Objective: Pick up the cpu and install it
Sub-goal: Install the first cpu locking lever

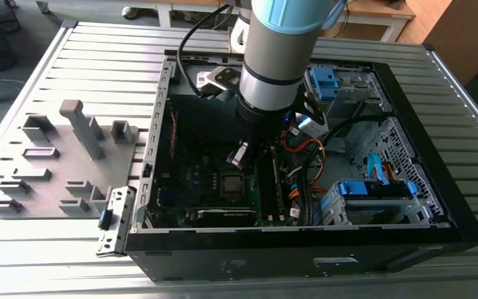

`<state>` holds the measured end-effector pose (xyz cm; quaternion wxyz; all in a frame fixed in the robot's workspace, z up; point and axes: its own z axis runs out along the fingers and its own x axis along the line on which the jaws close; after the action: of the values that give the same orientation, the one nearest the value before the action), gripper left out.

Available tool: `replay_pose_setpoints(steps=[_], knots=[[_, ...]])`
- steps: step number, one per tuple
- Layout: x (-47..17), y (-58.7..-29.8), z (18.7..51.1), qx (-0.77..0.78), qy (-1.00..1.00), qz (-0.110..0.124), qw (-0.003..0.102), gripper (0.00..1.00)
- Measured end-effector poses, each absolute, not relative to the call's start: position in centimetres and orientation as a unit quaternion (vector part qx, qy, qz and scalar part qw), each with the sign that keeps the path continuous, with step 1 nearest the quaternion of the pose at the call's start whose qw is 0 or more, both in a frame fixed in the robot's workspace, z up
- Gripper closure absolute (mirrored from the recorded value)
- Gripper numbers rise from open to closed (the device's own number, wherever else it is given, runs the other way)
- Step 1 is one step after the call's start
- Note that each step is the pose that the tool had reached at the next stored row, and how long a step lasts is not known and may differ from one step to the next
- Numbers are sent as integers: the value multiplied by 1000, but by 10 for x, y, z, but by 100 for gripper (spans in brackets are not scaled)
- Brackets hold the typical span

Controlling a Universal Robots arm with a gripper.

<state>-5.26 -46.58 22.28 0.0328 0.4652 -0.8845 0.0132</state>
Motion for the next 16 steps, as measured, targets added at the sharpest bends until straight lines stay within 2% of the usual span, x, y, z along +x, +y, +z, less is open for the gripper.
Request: replay_pose_setpoints(steps=[6, 16], knots=[[-53, -466, 217, 467, -883, 22, 37, 89], [-53, -470, 216, 463, -885, 23, 38, 89]])
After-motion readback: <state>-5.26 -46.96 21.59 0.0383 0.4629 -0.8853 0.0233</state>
